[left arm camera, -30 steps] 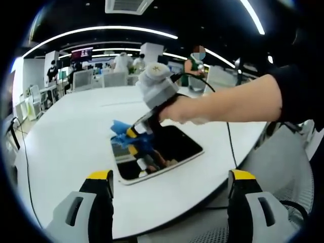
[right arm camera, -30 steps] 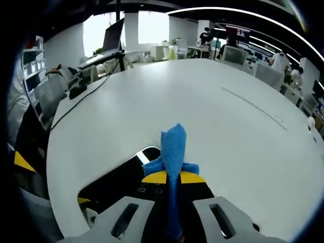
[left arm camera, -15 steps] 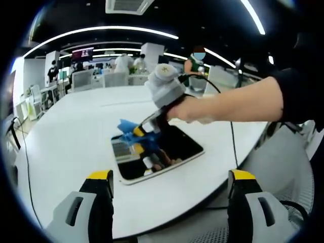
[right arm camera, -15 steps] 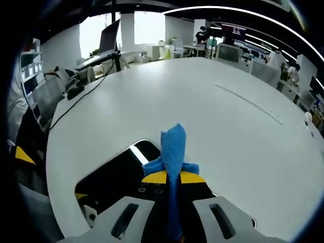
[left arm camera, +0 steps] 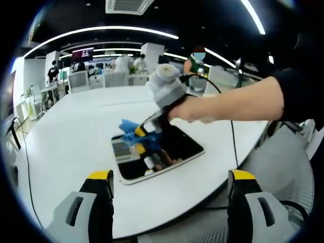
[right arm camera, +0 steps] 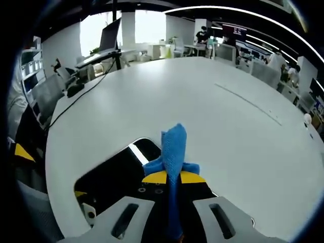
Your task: Wipe the mirror surface with the cleaning cloth until all visible marks leave the cleaned area.
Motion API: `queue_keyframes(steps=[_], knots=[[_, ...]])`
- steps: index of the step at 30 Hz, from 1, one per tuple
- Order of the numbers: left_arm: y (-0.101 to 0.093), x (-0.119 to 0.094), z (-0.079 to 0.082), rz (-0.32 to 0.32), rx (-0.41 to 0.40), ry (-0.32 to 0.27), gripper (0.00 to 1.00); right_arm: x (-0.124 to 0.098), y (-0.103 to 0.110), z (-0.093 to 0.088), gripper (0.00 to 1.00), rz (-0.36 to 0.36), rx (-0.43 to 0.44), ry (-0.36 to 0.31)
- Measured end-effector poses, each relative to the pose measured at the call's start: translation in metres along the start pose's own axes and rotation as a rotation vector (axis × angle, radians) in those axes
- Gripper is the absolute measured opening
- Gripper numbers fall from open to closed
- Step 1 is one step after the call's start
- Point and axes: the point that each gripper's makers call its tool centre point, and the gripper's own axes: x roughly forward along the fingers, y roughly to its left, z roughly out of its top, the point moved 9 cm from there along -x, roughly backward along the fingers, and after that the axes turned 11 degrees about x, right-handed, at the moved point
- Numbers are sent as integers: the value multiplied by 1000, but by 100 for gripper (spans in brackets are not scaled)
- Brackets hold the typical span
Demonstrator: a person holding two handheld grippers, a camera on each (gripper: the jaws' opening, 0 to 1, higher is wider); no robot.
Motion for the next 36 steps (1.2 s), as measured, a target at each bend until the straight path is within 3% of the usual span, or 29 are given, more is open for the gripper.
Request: queue_keyframes(steps=[7, 11, 36], knots=[[0, 0, 0, -4, -1, 0, 94, -5, 3, -4, 1, 31, -13, 3], [0, 0, 0, -4, -1, 1, 94, -7, 4, -6, 1, 43, 22, -1], [-1, -2, 0, -6, -3, -6, 93, -24, 24, -26, 2, 89, -46, 22]])
